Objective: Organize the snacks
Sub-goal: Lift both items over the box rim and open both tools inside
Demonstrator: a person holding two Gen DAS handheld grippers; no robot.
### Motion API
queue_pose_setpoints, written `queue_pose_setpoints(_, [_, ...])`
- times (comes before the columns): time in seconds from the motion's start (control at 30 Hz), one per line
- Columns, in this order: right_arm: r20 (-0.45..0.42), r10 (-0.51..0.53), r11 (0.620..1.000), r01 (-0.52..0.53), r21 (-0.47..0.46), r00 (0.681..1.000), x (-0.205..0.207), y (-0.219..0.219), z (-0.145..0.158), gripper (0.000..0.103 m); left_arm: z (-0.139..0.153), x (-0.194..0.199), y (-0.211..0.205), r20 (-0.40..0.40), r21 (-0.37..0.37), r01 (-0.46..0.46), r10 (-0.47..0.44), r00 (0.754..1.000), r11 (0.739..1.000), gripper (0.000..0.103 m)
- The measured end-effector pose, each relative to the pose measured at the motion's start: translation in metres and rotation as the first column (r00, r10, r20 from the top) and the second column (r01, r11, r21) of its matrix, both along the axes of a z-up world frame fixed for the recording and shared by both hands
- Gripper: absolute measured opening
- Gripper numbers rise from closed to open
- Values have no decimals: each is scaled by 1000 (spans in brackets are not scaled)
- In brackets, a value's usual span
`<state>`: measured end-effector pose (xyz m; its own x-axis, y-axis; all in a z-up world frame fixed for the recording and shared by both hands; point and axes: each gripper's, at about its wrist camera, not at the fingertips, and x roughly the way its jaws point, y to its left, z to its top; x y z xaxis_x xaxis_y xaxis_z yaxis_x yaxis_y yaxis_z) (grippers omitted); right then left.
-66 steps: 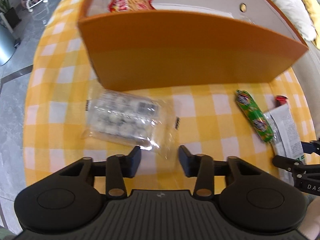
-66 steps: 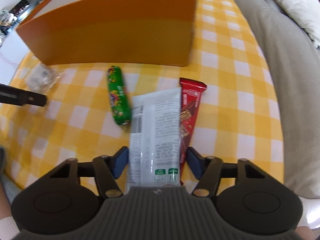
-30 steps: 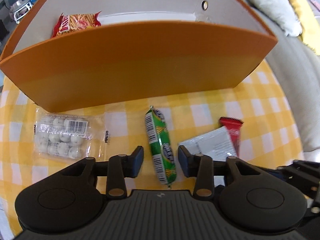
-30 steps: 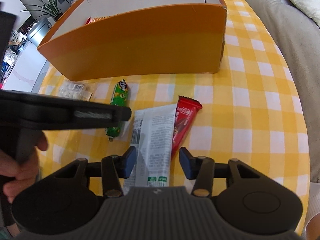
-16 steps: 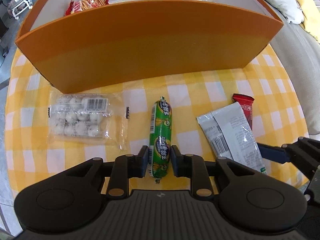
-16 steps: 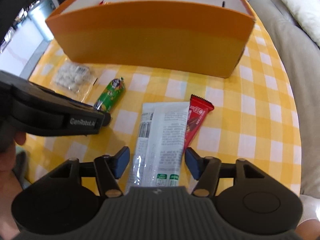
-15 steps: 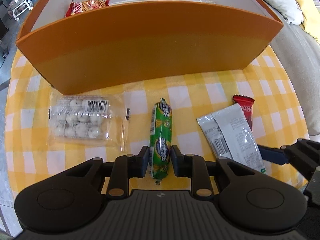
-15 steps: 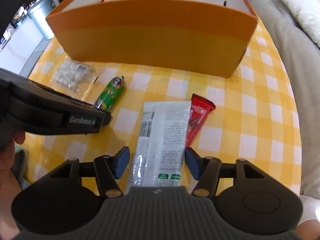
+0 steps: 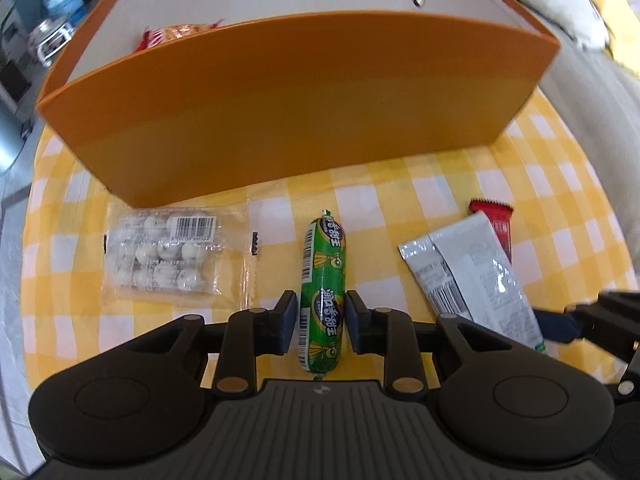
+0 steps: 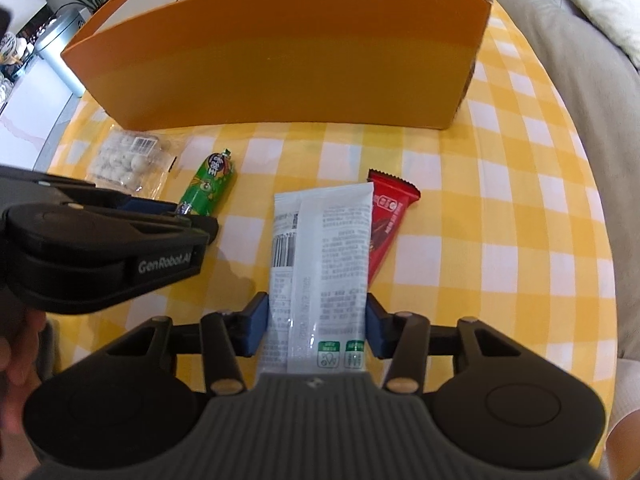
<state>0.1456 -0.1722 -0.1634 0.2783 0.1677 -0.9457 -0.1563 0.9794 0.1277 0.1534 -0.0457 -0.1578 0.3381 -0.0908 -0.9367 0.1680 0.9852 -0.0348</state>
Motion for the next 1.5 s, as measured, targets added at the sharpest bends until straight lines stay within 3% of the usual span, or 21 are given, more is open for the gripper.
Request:
queue_pose_setpoints(0.27, [-2, -8, 1000, 8, 11, 1000, -1, -1, 0, 47, 1, -5, -7, 35, 60, 23, -25, 999, 998, 36])
queue_pose_setpoints(0.4, [-1, -15, 1000, 15, 14, 1000, -1, -1, -1, 47, -1, -4, -11, 43, 87, -9, 5, 999, 996, 47])
queue_pose_setpoints(0.5, [3, -12, 1000, 12, 6, 1000, -2, 0, -1, 47, -1, -7, -8, 56, 79, -24, 19, 998, 997, 48])
queue_pose_setpoints(0.57, [5, -15, 1000, 15, 6, 1000, -2, 0, 0, 47, -1, -7, -4, 49, 56, -28, 25, 998, 998, 43])
queue_pose_setpoints(0.63, [5, -20, 1000, 20, 9, 1000, -2, -1, 0, 47, 0, -5, -2, 35, 28, -13, 12, 999, 1000, 26])
queue_pose_setpoints(1.0, [4, -15, 1000, 15, -1, 1000, -7, -1, 16, 45, 29, -15, 15, 29, -36, -11, 12, 1000, 999, 25])
queue_pose_setpoints(1.5, [174, -48, 998, 41, 48, 984, -14, -13, 88, 45, 112, -15, 29, 193, -169, -11, 44, 980, 986, 24])
